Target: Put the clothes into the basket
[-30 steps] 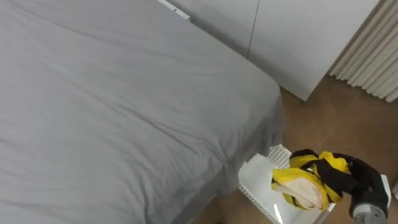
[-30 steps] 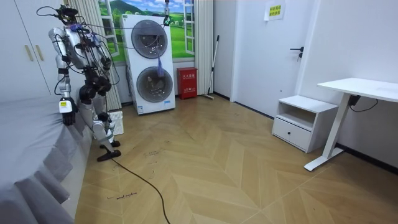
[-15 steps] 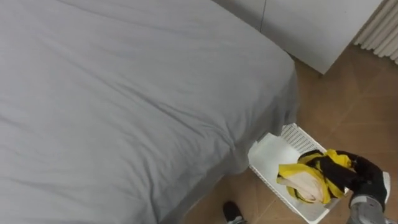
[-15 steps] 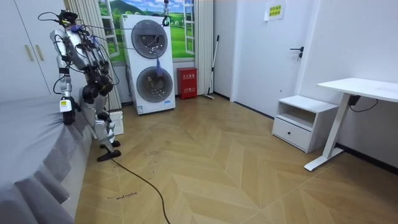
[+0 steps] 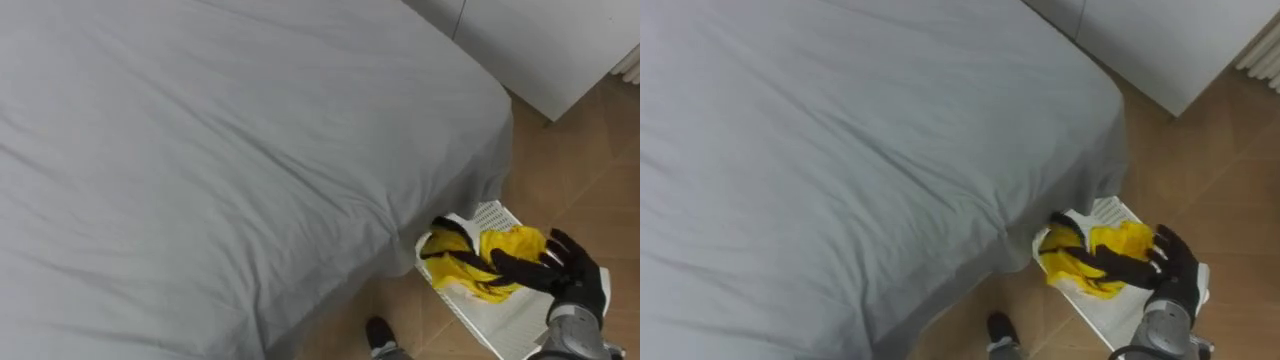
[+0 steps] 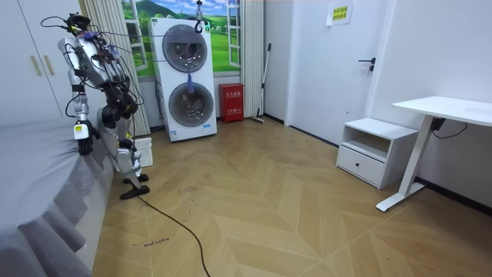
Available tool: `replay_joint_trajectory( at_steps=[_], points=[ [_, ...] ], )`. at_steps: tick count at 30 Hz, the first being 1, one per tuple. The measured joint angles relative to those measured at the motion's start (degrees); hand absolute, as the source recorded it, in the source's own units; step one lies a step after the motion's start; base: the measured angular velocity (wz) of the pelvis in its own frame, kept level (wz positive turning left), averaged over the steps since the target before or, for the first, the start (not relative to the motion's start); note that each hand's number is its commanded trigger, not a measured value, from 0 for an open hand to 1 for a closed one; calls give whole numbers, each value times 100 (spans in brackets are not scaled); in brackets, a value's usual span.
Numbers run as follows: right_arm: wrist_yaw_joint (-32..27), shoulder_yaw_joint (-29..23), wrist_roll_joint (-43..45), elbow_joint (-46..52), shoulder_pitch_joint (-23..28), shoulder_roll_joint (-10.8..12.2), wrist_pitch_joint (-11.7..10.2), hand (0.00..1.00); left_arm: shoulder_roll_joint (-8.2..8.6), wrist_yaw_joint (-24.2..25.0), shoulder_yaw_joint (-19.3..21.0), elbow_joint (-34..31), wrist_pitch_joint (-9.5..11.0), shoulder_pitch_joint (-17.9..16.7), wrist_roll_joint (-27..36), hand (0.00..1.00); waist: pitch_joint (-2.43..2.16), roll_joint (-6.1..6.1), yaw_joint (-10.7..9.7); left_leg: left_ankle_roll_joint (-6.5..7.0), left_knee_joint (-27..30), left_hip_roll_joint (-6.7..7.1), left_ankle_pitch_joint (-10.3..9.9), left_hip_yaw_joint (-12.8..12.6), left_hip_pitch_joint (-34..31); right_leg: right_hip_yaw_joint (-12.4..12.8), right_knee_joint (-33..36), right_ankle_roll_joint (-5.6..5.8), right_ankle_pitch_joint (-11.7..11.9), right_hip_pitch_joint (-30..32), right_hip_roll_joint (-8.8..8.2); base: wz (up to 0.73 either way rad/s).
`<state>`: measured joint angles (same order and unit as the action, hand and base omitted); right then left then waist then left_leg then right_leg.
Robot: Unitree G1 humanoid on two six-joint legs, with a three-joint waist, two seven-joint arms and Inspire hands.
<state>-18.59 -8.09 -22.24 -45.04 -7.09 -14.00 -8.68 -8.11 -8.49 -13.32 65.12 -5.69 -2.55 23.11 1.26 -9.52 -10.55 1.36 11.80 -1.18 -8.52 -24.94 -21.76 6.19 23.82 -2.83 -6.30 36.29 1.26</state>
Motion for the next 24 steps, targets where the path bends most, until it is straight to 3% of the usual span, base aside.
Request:
replay_joint_trajectory(
  at_steps=[24],
  points=[
    [110, 15, -14, -167, -1, 5, -14, 0, -31, 44, -156, -64, 127, -121, 230, 0, 3, -26, 14, -2, -14, -6, -2, -2, 53, 1, -3, 2, -8, -56, 6, 0]
  ],
)
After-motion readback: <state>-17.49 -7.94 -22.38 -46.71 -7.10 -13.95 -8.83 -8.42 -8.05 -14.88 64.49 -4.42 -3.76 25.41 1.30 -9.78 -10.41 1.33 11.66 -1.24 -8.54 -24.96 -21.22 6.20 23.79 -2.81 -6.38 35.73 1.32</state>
